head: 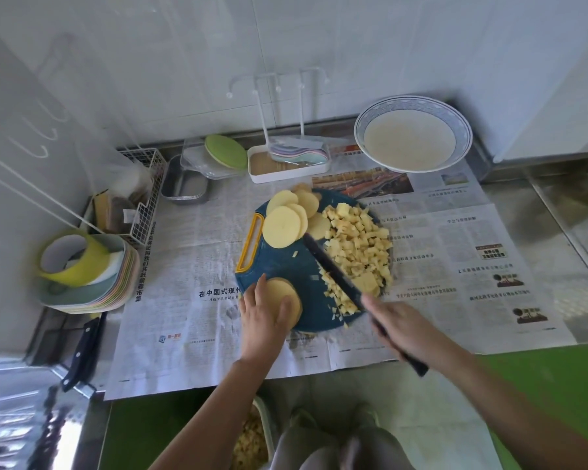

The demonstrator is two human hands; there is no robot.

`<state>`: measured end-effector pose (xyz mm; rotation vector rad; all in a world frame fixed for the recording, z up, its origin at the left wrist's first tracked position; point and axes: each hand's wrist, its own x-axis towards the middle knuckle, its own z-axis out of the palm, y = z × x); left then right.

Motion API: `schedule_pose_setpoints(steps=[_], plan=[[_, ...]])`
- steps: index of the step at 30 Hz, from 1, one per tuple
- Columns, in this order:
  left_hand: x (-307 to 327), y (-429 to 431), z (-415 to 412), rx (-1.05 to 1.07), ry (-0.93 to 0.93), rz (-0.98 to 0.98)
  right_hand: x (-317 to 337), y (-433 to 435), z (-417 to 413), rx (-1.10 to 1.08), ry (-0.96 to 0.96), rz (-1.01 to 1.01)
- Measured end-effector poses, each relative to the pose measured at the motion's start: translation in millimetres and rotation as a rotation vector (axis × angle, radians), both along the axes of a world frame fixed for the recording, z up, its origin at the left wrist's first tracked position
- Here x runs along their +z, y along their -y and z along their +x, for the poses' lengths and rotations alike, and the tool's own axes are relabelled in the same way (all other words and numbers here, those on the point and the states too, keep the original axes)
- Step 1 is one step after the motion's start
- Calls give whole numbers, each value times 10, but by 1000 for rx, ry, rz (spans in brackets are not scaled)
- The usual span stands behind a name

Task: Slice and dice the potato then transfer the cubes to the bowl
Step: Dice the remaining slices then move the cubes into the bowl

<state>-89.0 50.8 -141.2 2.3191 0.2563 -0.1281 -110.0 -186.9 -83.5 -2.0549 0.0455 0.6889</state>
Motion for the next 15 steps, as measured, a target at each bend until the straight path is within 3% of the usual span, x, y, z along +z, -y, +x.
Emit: schedule_pose_setpoints(steps=[2,5,15], plan=[[-32,8,9,30,25,-22,-18,-321,-171,7,153,-77],[-68,30,25,61,60,-8,-104,-623,-359,1,224,-140],[-192,82,7,100,219,59,-400,-743,-476,5,255,-251]])
